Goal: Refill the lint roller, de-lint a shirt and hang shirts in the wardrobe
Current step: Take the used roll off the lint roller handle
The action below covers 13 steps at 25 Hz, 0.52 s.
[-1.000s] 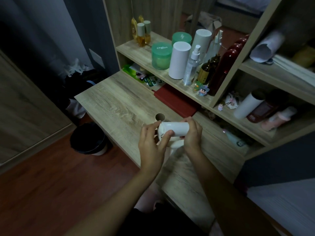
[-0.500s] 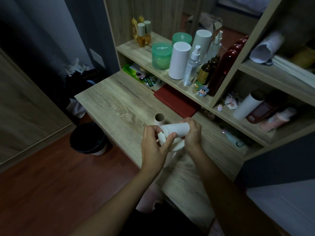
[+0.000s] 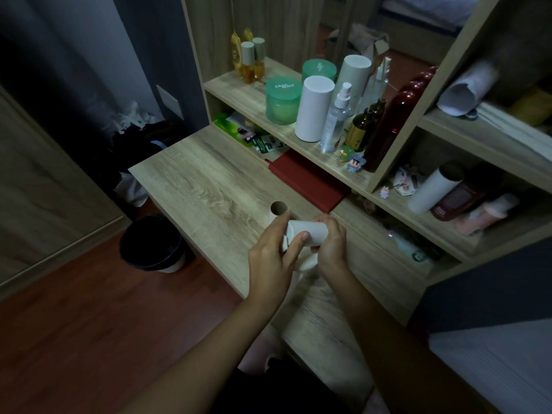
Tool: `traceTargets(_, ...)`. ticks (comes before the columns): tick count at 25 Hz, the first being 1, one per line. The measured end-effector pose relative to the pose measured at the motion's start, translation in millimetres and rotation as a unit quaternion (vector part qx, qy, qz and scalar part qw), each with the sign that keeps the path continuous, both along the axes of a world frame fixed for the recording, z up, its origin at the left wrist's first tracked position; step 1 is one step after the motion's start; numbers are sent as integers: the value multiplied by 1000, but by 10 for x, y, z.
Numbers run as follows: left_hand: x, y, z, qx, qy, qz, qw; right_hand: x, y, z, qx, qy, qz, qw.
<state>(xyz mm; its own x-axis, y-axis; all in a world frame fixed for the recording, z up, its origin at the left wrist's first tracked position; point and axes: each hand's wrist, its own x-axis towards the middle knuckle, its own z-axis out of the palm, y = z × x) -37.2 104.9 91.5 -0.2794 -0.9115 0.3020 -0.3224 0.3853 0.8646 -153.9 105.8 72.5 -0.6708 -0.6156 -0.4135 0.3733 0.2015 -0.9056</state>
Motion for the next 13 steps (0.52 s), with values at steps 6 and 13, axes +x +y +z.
traceTargets(6,-45,18,-56,-15,2,-8,1000,27,47,-13,-6,-32,-10,999)
traceTargets(13,4,-41,-87,55,28,21,998,27,47,27,9,15,15,1000)
